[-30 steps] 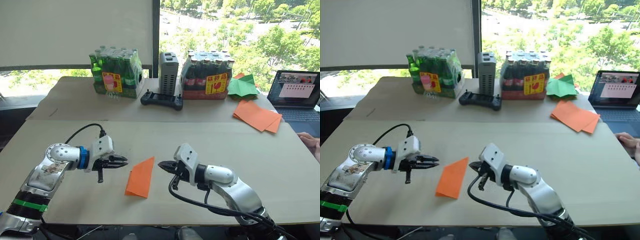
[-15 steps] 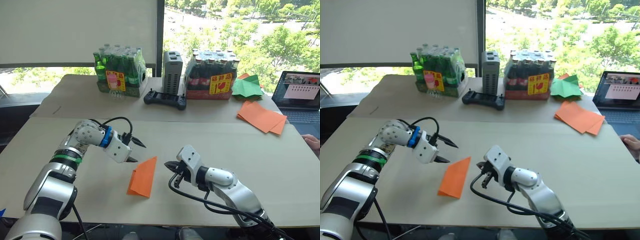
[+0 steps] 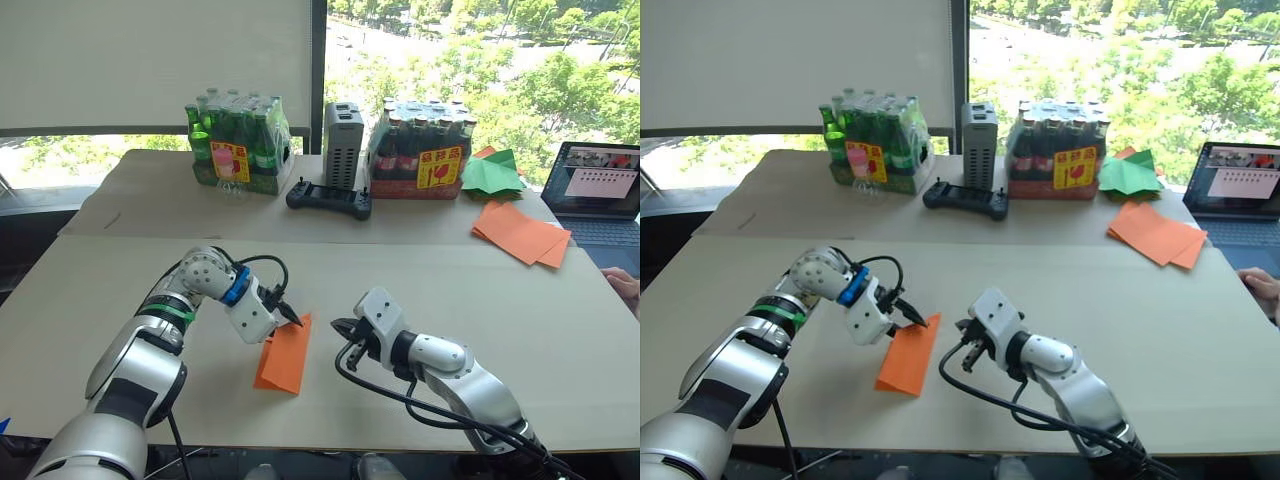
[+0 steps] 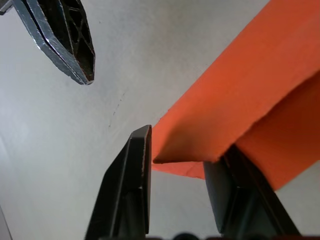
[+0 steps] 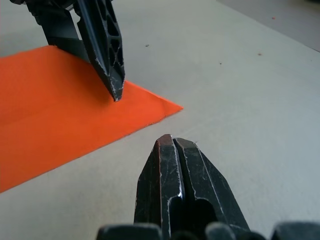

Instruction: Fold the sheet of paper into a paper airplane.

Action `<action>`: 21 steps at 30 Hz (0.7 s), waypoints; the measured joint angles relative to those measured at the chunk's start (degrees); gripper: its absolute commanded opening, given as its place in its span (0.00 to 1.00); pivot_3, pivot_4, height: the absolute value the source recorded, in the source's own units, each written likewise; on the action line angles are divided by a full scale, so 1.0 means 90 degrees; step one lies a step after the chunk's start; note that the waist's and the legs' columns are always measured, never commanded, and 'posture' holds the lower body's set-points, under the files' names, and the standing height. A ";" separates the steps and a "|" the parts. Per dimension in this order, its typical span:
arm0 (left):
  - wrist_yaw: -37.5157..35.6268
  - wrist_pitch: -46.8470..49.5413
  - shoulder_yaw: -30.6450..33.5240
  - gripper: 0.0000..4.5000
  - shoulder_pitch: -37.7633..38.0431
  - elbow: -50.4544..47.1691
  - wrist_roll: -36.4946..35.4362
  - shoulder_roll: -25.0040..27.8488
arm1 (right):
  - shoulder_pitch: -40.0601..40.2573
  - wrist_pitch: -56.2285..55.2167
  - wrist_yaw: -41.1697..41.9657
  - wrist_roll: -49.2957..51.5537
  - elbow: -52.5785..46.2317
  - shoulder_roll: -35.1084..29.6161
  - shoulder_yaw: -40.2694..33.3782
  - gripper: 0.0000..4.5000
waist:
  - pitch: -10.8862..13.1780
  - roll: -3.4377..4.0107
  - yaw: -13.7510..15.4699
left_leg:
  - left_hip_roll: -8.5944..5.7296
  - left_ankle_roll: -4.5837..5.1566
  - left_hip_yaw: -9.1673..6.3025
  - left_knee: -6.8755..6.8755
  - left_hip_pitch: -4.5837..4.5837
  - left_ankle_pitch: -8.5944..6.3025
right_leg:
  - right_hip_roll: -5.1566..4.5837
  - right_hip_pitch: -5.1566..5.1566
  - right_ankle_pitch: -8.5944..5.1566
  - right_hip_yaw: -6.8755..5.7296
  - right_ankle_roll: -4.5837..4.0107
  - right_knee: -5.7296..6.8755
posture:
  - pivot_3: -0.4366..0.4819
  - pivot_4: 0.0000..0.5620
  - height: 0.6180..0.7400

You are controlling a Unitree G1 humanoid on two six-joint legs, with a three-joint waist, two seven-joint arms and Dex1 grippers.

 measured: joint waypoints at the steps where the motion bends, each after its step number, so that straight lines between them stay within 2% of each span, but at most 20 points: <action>1: 0.0001 -0.0012 -0.0003 0.00 0.0000 0.0000 0.0008 0.0043 | -0.0020 0.0008 -0.0005 0.0002 0.0004 0.0002 -0.0011 0.00 | 0.0000 0.0000 -0.0002 | 0.0000 0.0000 0.0000 0.0000 0.0000 0.0000 | 0.0000 0.0000 0.0000 0.0000 0.0000 0.0000 | 0.48 0.27 0.94; 4: 0.0020 0.0014 -0.0003 0.00 0.0022 -0.0033 0.0028 0.0163 | -0.0147 0.0011 -0.0039 0.0009 0.0078 0.0014 -0.0108 0.00 | 0.0000 0.0000 -0.0002 | 0.0000 0.0000 -0.0001 0.0001 0.0001 0.0000 | 0.0000 0.0000 0.0000 0.0000 0.0000 0.0001 | 0.48 0.27 0.94; 7: 0.0288 0.0498 0.0060 0.00 0.0188 -0.0259 0.0111 0.0304 | -0.0314 0.0007 -0.0104 0.0011 0.0216 0.0017 -0.0375 0.00 | 0.0000 0.0000 -0.0006 | 0.0001 0.0000 -0.0002 0.0001 0.0001 0.0000 | 0.0000 0.0000 0.0000 0.0000 0.0000 0.0003 | 0.48 0.27 0.94; 9: 0.0415 0.1557 0.0238 0.00 0.0534 -0.0849 0.0047 0.0486 | -0.0339 -0.0011 -0.0121 0.0011 0.0252 -0.0043 -0.0551 0.00 | 0.0000 0.0001 -0.0024 | 0.0002 0.0000 -0.0004 0.0000 0.0001 0.0000 | 0.0000 0.0000 0.0000 -0.0001 0.0001 0.0006 | 0.48 0.27 0.94; 11: 0.0477 0.3200 0.0493 0.00 0.1017 -0.1854 -0.0223 0.0686 | -0.0319 -0.0033 -0.0119 0.0009 0.0259 -0.0169 -0.0701 0.00 | 0.0001 0.0002 -0.0071 | 0.0003 0.0000 -0.0008 0.0000 0.0000 0.0000 | 0.0000 -0.0001 0.0000 -0.0001 0.0001 0.0008 | 0.48 0.27 0.94; 15: 0.0770 0.6342 0.0827 0.00 0.1888 -0.4425 -0.0336 0.1372 | -0.0209 -0.0325 -0.0031 -0.0072 0.0258 -0.0659 -0.0902 0.27 | 0.0002 0.0004 -0.0127 | 0.0003 0.0000 -0.0012 0.0001 -0.0001 0.0000 | -0.0001 -0.0004 -0.0001 -0.0001 0.0002 0.0013 | 0.48 0.27 0.94; 18: 0.1270 0.7660 0.0946 0.00 0.2516 -0.5682 -0.0056 0.1522 | -0.0183 -0.0680 0.0173 -0.0127 0.0270 -0.0914 -0.0961 0.51 | 0.0002 0.0005 -0.0139 | 0.0002 0.0000 -0.0004 0.0000 0.0016 0.0000 | 0.0000 -0.0001 -0.0004 0.0004 0.0002 0.0037 | 0.48 0.27 0.94; 21: 0.1629 0.8446 0.0873 0.00 0.2972 -0.6302 0.0147 0.1400 | -0.0188 -0.0938 0.0385 -0.0148 0.0271 -0.0997 -0.0869 0.73 | 0.0003 0.0003 -0.0139 | 0.0003 0.0000 -0.0006 0.0000 0.0026 0.0000 | 0.0006 -0.0001 -0.0008 0.0005 -0.0003 0.0058 | 0.48 0.27 0.94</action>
